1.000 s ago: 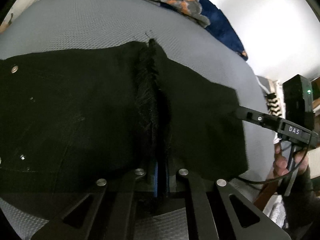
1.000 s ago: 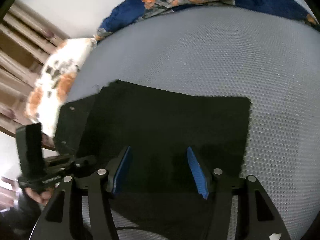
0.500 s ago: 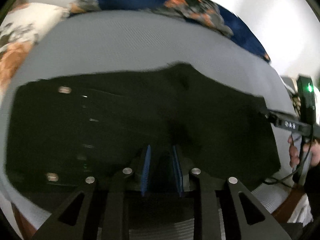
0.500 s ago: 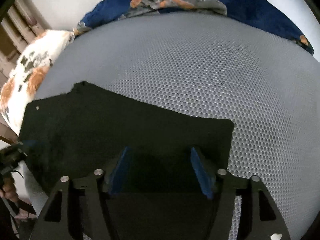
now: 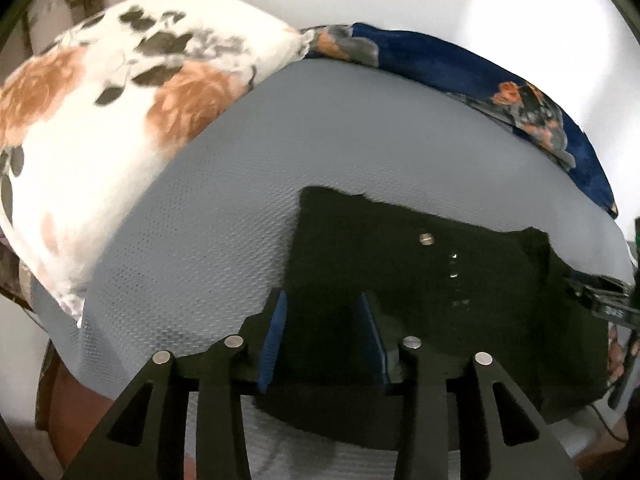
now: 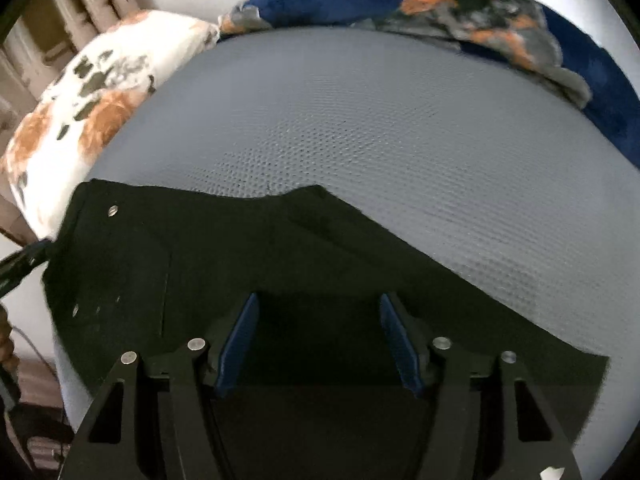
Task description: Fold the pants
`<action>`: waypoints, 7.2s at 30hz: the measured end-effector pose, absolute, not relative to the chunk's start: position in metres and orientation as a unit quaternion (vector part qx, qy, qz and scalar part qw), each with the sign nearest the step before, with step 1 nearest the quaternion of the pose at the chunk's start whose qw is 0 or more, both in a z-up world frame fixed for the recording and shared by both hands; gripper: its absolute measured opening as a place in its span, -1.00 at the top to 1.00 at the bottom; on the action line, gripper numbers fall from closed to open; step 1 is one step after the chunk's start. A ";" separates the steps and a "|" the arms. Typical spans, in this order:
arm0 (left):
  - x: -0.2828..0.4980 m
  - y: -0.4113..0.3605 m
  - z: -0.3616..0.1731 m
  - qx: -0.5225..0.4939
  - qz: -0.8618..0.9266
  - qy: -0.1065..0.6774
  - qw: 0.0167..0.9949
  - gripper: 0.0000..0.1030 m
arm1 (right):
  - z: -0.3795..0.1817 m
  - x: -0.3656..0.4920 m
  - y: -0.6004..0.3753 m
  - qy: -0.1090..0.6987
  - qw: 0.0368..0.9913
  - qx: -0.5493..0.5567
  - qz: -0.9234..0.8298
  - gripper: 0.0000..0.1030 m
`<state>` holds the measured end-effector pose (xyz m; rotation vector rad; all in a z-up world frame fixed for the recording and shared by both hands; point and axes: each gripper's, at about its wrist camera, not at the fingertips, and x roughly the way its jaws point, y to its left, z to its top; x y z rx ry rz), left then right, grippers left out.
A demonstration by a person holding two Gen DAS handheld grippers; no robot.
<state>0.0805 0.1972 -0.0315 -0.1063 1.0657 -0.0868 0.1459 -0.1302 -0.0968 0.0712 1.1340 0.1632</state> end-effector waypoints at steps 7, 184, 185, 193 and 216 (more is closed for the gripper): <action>0.095 0.227 -0.054 -0.089 -0.099 0.535 0.834 -0.04 | -0.096 0.170 -0.112 0.540 0.839 0.030 0.058 -0.20; 0.046 -0.038 -0.091 0.078 -0.180 0.533 0.823 -0.43 | -0.069 -0.089 -0.258 0.528 0.825 0.193 -0.057 0.81; 0.047 -0.038 -0.092 0.075 -0.182 0.535 0.822 -0.43 | -0.074 -0.087 -0.259 0.531 0.823 0.194 -0.058 0.81; 0.053 -0.037 -0.096 0.060 -0.184 0.541 0.818 -0.49 | -0.072 -0.085 -0.267 0.541 0.815 0.201 -0.056 0.53; 0.056 -0.058 -0.098 0.089 -0.179 0.532 0.823 -0.52 | -0.072 -0.024 -0.274 0.552 0.813 0.181 -0.041 -0.03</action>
